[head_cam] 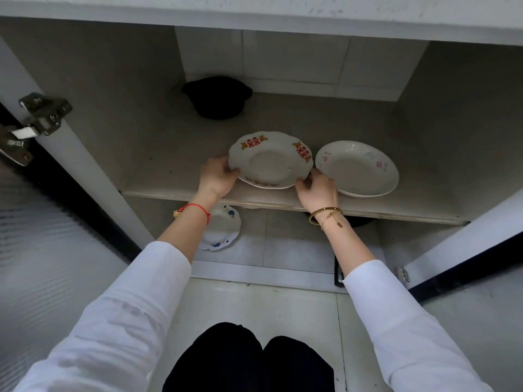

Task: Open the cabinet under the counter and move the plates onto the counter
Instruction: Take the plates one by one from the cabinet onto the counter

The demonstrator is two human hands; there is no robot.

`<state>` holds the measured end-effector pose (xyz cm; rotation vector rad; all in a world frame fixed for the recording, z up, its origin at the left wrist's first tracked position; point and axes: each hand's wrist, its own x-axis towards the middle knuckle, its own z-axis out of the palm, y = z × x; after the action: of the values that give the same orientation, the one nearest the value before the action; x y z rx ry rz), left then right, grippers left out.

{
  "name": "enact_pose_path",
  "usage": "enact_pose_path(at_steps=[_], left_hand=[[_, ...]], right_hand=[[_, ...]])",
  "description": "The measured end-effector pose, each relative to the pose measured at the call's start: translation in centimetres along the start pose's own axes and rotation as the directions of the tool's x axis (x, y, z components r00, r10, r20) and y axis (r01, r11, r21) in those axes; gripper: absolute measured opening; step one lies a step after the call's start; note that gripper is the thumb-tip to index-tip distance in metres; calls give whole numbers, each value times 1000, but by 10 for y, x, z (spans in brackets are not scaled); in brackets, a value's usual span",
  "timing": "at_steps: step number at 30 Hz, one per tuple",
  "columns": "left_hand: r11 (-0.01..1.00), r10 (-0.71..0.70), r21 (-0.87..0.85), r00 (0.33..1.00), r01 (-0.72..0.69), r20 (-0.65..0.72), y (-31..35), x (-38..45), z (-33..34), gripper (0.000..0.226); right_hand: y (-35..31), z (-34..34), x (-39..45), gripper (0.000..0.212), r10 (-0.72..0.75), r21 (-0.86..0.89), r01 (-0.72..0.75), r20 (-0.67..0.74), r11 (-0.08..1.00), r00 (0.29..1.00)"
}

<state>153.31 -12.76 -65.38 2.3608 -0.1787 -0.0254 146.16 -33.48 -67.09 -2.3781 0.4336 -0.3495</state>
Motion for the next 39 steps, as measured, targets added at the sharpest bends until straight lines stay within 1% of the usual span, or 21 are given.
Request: enact_pose_path(at_steps=[2, 7, 10, 12, 18, 23, 27, 33, 39], left_hand=[[1000, -5, 8, 1000, 5, -18, 0, -11, -1, 31], [989, -39, -143, 996, 27, -84, -4, -48, -7, 30], [970, -70, -239, 989, 38, -127, -5, -72, -10, 32], [950, -89, -309, 986, 41, -141, -5, -87, -11, 35], [932, -127, -359, 970, 45, -207, -10, -133, -18, 46], [888, -210, -452, 952, 90, -222, -17, -165, -25, 52], [876, -214, -478, 943, 70, -255, -23, -189, -29, 53], [830, -281, -547, 930, 110, -238, -41, -212, -31, 55], [821, -304, -557, 923, 128, -237, -43, -222, -41, 54]], right_hand=[[2, 0, -6, 18, -31, 2, 31, -19, 1000, 999], [6, -2, -29, 16, -90, 76, 92, -31, 993, 995], [6, -5, -52, 21, -92, 97, 92, -12, 991, 996], [5, -8, -69, 26, -92, 111, 94, -24, 989, 996], [0, -18, -114, 38, -127, 189, 132, -35, 973, 991], [-6, -26, -143, 43, -176, 221, 179, -35, 959, 984], [-8, -25, -162, 45, -194, 233, 197, -34, 952, 980], [-8, -17, -183, 48, -189, 265, 189, -27, 945, 982], [-14, -10, -192, 52, -178, 306, 166, 12, 938, 984]])
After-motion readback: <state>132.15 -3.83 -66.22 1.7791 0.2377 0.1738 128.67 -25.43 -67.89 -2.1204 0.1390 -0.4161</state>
